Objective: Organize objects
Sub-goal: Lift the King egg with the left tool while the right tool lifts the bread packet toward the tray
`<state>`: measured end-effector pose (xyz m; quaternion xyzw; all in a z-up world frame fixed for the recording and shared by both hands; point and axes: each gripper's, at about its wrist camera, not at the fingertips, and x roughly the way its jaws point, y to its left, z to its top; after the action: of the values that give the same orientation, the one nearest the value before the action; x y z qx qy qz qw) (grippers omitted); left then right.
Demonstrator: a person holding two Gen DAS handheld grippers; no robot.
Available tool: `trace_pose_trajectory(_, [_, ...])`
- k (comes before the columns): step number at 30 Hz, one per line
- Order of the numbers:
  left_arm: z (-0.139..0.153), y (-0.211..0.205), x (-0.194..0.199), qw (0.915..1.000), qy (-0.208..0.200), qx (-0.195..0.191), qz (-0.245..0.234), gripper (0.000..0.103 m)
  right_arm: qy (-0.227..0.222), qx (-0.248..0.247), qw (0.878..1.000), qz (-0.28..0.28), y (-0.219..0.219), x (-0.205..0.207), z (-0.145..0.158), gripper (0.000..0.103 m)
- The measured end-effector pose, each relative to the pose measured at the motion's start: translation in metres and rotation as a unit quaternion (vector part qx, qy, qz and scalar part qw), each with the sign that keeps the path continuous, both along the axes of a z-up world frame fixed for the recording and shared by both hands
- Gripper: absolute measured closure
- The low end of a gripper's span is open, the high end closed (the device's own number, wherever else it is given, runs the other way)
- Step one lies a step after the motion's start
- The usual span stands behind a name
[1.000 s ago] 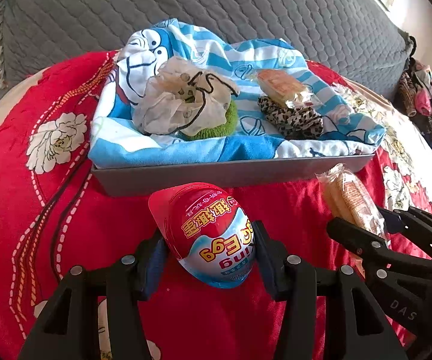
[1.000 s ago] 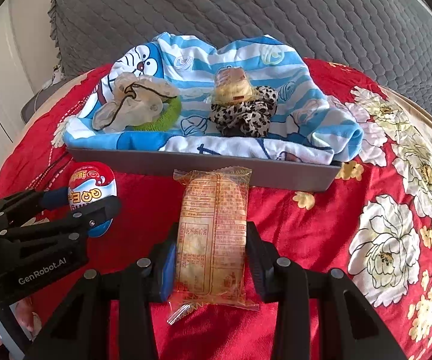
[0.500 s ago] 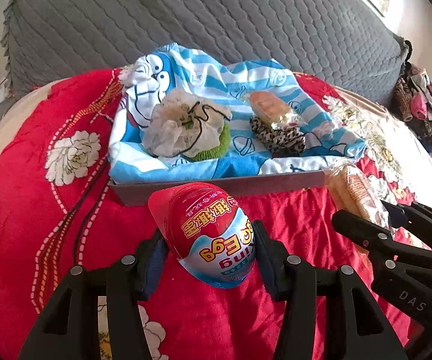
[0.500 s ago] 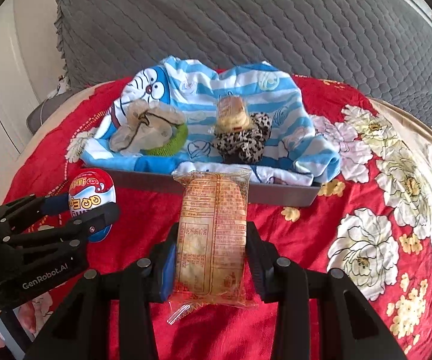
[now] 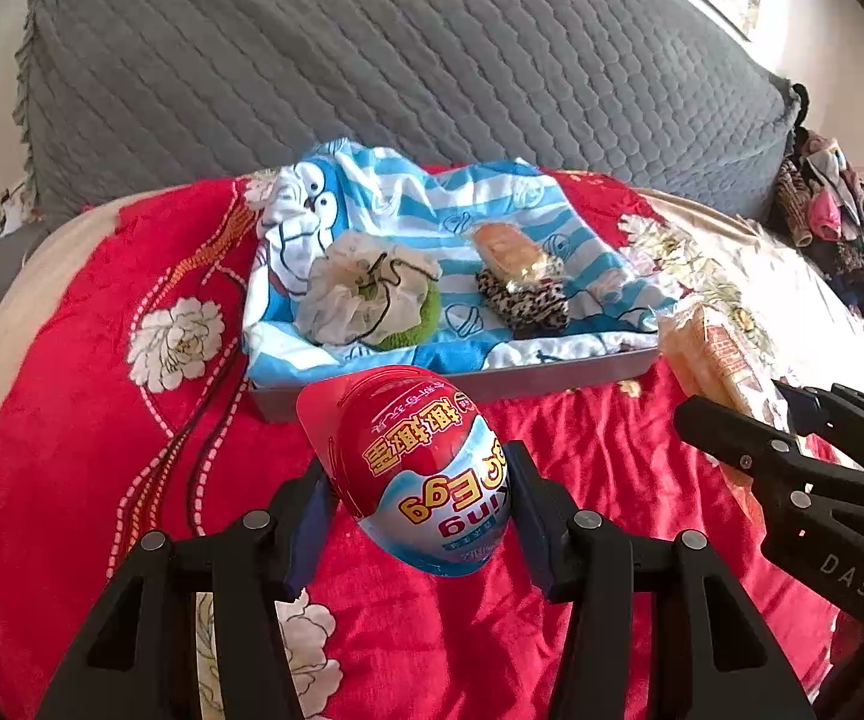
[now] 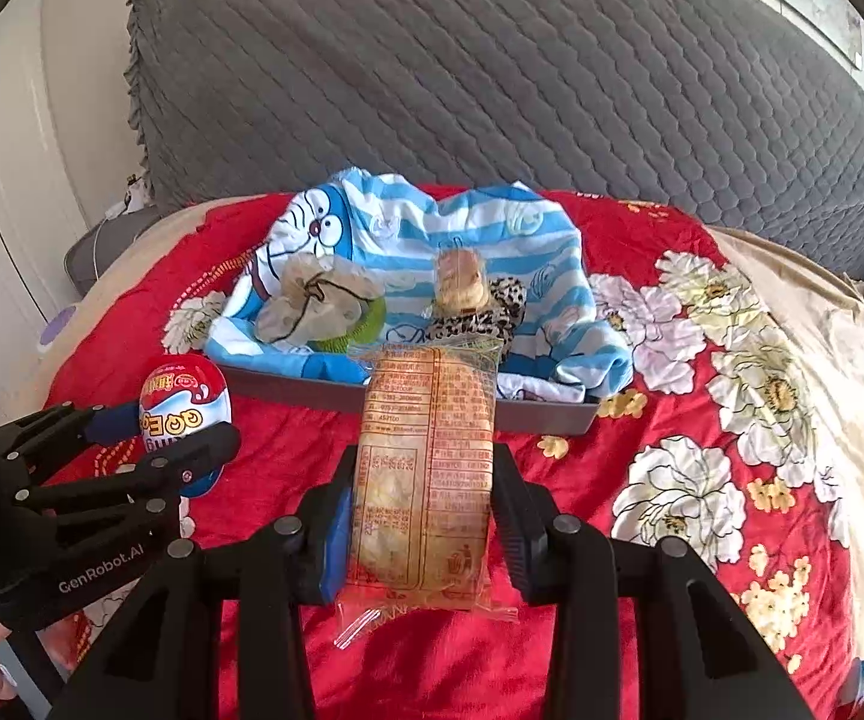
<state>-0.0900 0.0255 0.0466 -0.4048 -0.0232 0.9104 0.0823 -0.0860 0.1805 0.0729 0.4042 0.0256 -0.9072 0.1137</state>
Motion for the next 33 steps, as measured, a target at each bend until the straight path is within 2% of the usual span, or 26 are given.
trace_pose_trajectory(19, [0.054, 0.007, 0.028, 0.9991, 0.043, -0.004, -0.007, 0.048, 0.044, 0.002, 0.999, 0.002, -0.002, 0.026, 0.055, 0.062])
trace_pose_trajectory(33, [0.088, 0.009, 0.031, 0.9979, 0.064, -0.004, -0.010, 0.048, 0.064, 0.004, 0.998, 0.001, -0.004, 0.031, 0.088, 0.062])
